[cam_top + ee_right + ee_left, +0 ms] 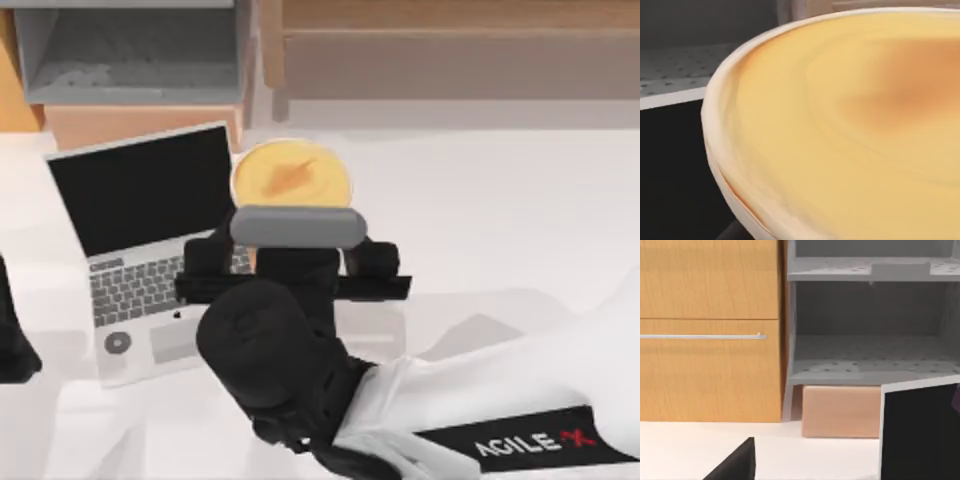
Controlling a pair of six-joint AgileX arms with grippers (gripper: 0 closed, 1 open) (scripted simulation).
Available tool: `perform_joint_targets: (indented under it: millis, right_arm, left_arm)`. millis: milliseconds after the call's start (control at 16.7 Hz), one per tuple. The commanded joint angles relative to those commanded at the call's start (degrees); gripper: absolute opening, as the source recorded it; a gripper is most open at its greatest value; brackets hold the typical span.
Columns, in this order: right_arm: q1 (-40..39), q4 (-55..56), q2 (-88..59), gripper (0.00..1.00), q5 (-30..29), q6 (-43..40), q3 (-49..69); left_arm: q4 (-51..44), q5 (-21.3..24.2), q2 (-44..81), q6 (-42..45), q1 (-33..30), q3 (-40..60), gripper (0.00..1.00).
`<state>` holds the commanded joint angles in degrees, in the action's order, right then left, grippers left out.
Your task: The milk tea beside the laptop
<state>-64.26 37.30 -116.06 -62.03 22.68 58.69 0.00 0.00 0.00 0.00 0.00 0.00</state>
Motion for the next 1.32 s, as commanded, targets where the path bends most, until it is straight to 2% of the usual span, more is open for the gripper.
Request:
perform_joint_targets:
  millis: [540, 1320]
  right_arm:
    - [1.7, -2.2, -2.7, 0.00, -0.1, 0.8, -1.6]
    - [1.7, -2.2, -2.7, 0.98, -0.1, 0.8, -1.6]
  left_arm:
    - [0.0, 0.0, 0.0, 0.0, 0.0, 0.0, 1.00]
    - [0.0, 0.0, 0.0, 0.0, 0.0, 0.0, 1.00]
